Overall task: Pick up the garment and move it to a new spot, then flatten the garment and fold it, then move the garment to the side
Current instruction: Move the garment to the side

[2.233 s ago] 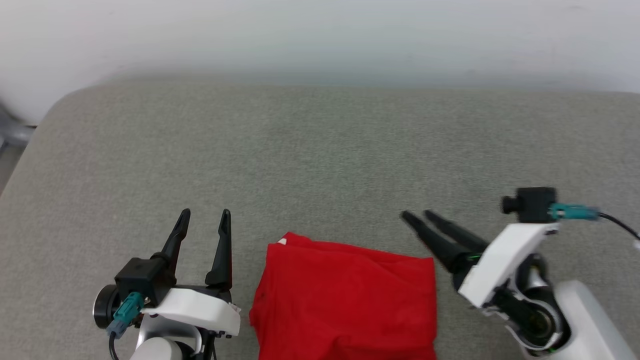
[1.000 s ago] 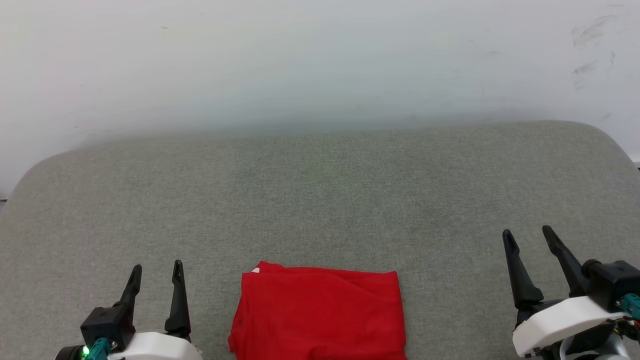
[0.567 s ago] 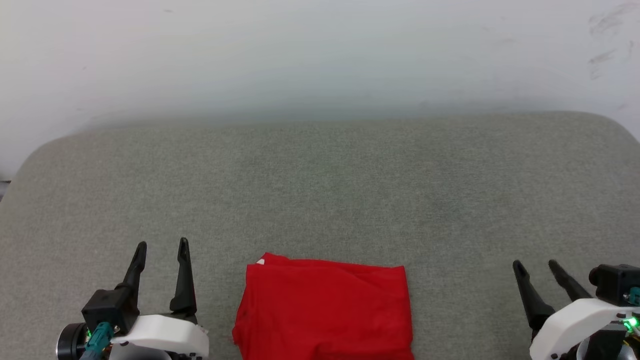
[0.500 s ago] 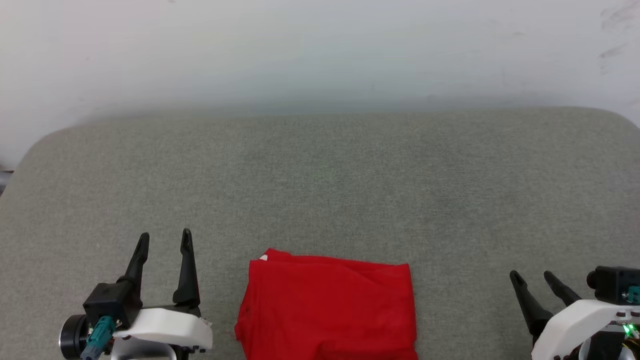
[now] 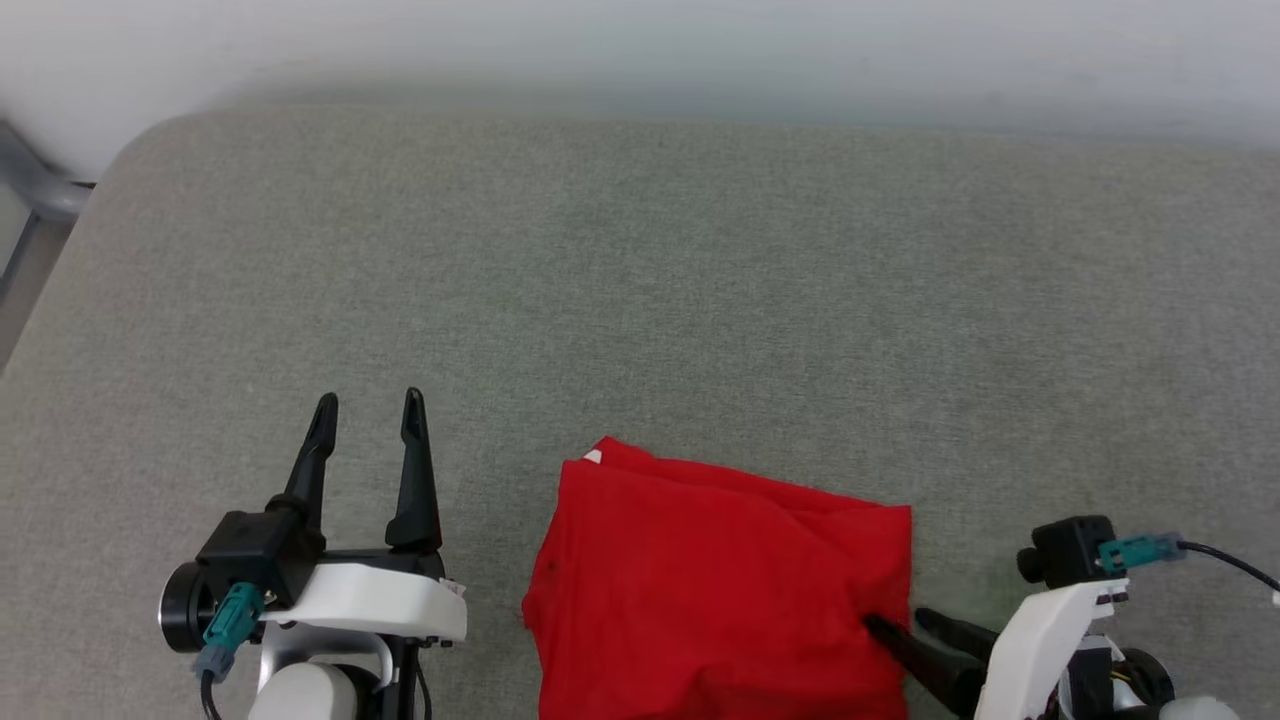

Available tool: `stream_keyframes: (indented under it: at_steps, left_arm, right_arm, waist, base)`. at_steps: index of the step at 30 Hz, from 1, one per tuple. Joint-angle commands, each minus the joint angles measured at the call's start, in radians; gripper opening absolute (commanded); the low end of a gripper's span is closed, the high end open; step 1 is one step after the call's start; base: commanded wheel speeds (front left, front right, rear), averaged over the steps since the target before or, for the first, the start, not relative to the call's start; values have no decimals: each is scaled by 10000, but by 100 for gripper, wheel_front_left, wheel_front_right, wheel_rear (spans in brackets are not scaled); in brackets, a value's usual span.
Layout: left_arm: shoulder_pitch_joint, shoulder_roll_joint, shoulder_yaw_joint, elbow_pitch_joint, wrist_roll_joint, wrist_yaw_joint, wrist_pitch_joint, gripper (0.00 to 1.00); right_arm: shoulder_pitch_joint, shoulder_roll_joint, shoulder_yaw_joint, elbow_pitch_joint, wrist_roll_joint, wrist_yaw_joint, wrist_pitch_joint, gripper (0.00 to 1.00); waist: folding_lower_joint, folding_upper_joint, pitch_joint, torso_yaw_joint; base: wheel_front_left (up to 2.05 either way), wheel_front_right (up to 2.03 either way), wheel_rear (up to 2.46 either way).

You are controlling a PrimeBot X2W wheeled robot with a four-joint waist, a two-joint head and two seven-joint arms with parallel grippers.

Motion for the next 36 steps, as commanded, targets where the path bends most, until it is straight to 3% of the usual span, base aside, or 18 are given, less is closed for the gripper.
stream_keyframes:
  at_steps: [1,11,12,13,19,24,32,36]
  left_arm:
    - [-169,-76,17,15,75,-52,-19,100]
    - [-215,-378,332,185,390,-348,-19,100]
    - [-193,-398,366,202,424,-384,-19,100]
    - [-180,-423,392,220,449,-416,-19,100]
    - [-130,-473,505,297,651,-550,-19,100]
    - [48,-361,507,226,836,-700,-19,100]
    - [-275,-177,119,98,1078,-1050,-6,100]
    - [-536,-83,-74,-17,1186,-1143,94,100]
  right_arm:
    - [-94,-67,105,121,73,-4,126,100]
    - [-61,199,867,1187,811,-14,1467,97]
    - [-113,207,937,1145,827,-14,1481,35]
    - [-164,213,951,1122,877,-14,1480,0]
    - [-775,-75,1089,506,706,-9,835,0]
    - [-1036,-492,1106,187,-66,-6,523,0]
    - [-1149,-1099,566,197,-1306,-6,776,0]
    - [-1410,-1048,171,428,-1481,-7,650,0]
  waist:
    - [-1,0,219,242]
    - [-1,0,385,521]
    - [-1,0,382,515]
    - [-1,0,372,510]
    - [-1,0,83,313]
    - [-1,0,-285,-230]
    - [-1,0,-153,-1824]
    - [-1,0,221,-2874]
  base:
    - [0,0,0]
    - [0,0,0]
    - [0,0,0]
    - [0,0,0]
    - [0,0,0]
    - [0,0,0]
    - [0,0,0]
    - [0,0,0]
